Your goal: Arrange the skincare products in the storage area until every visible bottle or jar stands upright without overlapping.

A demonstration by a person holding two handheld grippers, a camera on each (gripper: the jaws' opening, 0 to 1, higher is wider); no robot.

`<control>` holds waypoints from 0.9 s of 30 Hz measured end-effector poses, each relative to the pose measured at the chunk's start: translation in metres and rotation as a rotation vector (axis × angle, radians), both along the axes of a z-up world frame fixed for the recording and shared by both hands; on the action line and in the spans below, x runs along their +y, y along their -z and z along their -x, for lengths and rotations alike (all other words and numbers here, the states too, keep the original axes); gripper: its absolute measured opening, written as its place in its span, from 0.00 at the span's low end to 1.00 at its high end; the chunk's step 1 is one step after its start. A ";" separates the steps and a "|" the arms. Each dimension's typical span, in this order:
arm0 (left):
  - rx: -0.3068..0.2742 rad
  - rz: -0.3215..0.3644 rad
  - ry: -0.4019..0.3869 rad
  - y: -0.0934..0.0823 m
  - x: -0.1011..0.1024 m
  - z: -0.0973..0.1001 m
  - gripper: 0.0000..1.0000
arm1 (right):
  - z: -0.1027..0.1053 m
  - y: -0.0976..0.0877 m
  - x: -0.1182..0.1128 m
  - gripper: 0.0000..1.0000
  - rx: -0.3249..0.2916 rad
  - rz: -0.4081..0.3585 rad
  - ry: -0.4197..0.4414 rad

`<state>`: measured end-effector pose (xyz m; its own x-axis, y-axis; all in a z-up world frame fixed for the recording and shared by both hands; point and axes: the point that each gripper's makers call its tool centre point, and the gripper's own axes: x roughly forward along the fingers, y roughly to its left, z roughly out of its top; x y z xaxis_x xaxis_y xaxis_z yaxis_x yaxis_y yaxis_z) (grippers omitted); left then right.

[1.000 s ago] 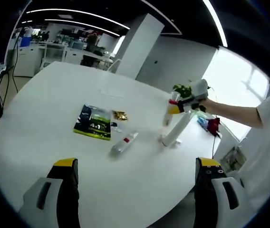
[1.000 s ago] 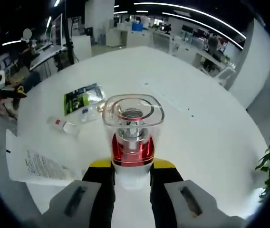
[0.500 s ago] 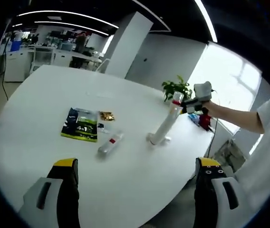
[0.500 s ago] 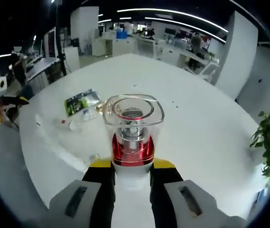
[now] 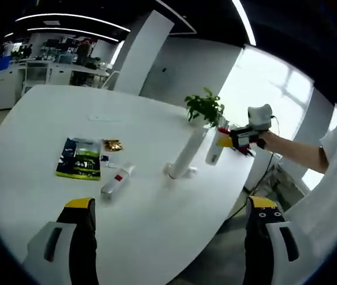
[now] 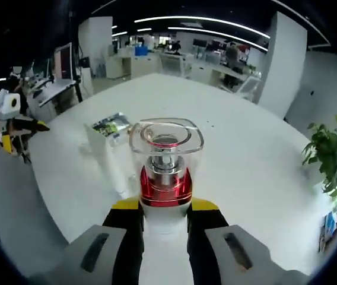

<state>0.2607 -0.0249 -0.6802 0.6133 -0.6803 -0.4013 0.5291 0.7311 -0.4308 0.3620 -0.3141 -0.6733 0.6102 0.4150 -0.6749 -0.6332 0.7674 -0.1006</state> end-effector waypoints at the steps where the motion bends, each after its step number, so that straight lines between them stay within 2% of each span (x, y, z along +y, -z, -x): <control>1: 0.000 -0.001 0.004 0.000 -0.001 0.001 0.99 | 0.004 -0.001 0.001 0.26 -0.003 -0.004 0.004; 7: -0.005 -0.010 0.025 -0.004 -0.005 0.005 0.98 | 0.021 -0.003 0.011 0.26 -0.008 -0.009 -0.001; 11: -0.045 -0.009 0.047 -0.011 -0.008 0.008 0.93 | 0.032 -0.004 0.026 0.26 -0.023 0.009 -0.017; 15: -0.080 0.013 0.073 -0.023 -0.016 0.013 0.99 | 0.045 -0.007 0.047 0.26 -0.031 -0.011 -0.043; 23: -0.170 0.039 0.046 -0.049 -0.021 0.018 0.99 | 0.081 -0.009 0.117 0.26 -0.018 -0.102 -0.135; 27: -0.197 0.029 0.038 -0.057 -0.018 0.022 0.92 | 0.099 -0.010 0.154 0.26 -0.012 -0.129 -0.213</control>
<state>0.2391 -0.0432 -0.6235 0.6519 -0.7139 -0.2556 0.6320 0.6978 -0.3370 0.2632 -0.1604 -0.6630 0.5073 0.6176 -0.6010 -0.7815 0.6237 -0.0187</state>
